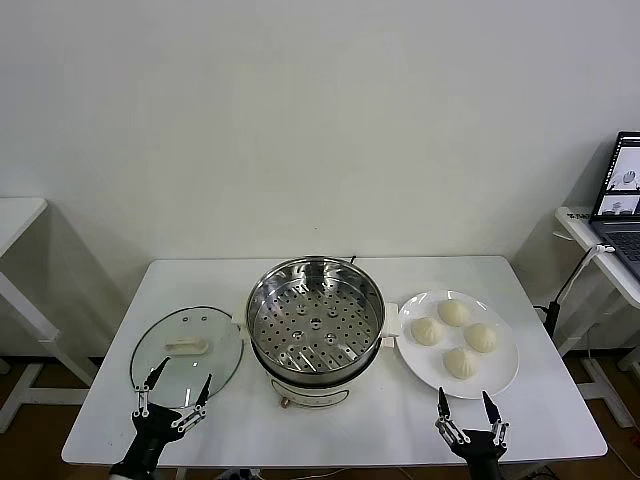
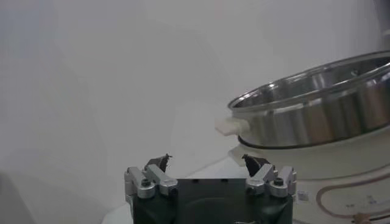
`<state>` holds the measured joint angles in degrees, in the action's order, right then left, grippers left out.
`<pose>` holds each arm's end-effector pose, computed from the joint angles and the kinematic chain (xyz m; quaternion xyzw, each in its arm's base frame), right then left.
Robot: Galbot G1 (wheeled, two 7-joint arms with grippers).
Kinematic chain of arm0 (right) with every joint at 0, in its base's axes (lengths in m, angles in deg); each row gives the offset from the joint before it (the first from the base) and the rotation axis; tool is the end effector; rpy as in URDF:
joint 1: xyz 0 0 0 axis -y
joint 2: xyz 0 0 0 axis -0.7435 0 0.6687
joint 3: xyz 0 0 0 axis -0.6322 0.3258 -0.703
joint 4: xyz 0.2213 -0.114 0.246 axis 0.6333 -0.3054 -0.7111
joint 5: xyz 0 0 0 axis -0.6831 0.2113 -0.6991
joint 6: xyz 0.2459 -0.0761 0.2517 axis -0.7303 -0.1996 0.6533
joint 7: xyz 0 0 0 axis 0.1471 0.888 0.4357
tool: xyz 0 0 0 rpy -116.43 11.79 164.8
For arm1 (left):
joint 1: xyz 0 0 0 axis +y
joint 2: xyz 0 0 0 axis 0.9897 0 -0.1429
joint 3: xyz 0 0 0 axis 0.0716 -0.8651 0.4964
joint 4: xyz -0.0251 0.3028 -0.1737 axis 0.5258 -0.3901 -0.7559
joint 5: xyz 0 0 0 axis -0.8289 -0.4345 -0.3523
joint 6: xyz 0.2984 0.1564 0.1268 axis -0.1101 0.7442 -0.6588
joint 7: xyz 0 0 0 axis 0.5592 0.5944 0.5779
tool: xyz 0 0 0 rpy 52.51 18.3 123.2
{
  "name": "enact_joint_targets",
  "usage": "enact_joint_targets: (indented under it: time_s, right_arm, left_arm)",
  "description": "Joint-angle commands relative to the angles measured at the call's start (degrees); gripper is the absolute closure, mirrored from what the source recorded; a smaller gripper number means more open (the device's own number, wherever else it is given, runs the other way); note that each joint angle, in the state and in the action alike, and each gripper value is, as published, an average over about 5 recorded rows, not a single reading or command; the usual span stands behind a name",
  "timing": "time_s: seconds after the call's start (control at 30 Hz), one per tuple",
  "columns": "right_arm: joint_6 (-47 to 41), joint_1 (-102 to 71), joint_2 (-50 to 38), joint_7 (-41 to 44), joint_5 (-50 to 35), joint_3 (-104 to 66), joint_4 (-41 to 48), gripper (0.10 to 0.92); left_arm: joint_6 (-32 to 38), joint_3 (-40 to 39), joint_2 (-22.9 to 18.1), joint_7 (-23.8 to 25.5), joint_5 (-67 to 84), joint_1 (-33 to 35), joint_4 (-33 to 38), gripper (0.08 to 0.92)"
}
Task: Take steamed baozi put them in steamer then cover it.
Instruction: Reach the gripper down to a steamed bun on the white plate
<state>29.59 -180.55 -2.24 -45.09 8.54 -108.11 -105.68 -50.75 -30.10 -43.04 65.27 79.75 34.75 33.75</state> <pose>0.1112 -0.0722 -0.3697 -0.0621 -0.9965 -0.0361 0.0433 0.1178 0.1041 -0.3442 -0.1029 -0.9796 -0.1726 0.0018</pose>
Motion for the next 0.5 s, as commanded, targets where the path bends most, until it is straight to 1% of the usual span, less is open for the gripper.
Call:
enact_joint_targets:
  time_s: [0.03,0.13,0.3,0.4,0.5]
  right_arm:
    - [-7.88,9.51,-4.02,-2.5,-4.08,-4.04,-0.59,0.203]
    - [-12.72,18.0,-7.98,-3.26,-8.07,-4.39,1.49,0.203]
    - [-19.03,36.87,-16.21,-4.46,-17.6,0.08,11.69,0.203]
    - [-20.6,47.74,-20.22,-1.32,-22.32,5.57,19.33,0.203]
    - [-21.25,57.52,-23.93,4.65,-24.68,12.79,28.24,0.203]
  left_arm:
    - [0.24,-0.3,0.09,-0.15,0.19,0.16,1.29,0.177]
    - [0.29,-0.46,0.19,-0.22,0.2,0.23,1.96,0.177]
    - [0.23,-0.41,0.38,-0.35,0.21,0.43,2.54,0.177]
    - [0.19,-0.35,0.37,-0.39,0.29,0.38,2.7,0.177]
    - [0.11,-0.47,0.25,-0.43,0.38,0.28,2.82,0.177]
